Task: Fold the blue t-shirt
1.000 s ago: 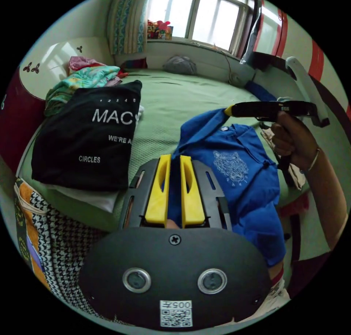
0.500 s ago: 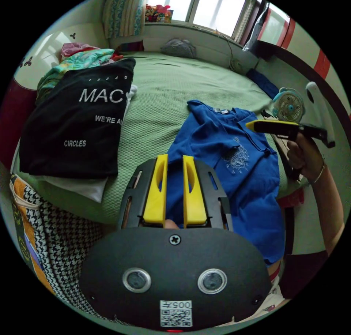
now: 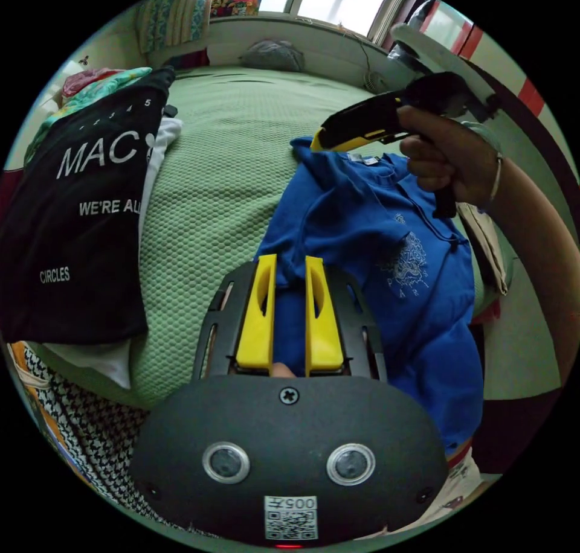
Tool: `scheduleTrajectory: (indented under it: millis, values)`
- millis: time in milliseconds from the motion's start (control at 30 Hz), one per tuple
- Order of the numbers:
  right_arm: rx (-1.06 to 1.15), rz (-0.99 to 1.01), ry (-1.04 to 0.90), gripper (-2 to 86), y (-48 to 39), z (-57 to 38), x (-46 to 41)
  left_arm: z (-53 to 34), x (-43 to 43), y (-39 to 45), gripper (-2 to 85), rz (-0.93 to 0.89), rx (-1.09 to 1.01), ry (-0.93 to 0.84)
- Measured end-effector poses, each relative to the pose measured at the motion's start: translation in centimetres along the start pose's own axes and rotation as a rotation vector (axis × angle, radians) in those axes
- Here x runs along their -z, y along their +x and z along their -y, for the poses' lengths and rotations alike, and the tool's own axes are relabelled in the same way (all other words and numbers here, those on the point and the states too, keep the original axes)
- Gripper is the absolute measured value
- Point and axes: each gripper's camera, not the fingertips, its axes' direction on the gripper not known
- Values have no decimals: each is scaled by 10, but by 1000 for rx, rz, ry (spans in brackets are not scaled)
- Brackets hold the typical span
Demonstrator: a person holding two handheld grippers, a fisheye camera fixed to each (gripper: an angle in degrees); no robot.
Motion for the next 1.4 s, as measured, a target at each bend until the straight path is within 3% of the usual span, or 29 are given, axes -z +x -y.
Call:
scheduleTrajectory:
  millis: [267,467,567,667,800,967,1200,1400]
  values:
    - [28,122,203,-6,3,-4,45,6,26,-28,12,-64,-3,105]
    - [32,90,151,14,-19,22,18,15,18,-65,8,-81,130,77]
    - [13,-41,81,37,-26,26,-2,16,1,-73,7,-94,157,20]
    - [-4,24,125,42,-20,10,11,14,-1,-75,6,-117,179,38]
    - [59,1,183,43,-6,-46,44,13,5,-70,5,-111,163,62]
    - [30,-101,246,44,30,-153,73,6,29,-54,6,143,178,94]
    - [-238,-248,270,100,83,-326,79,-17,37,-36,63,57,144,46]
    - [-340,-294,238,110,87,-410,63,-36,24,-11,84,60,138,-23]
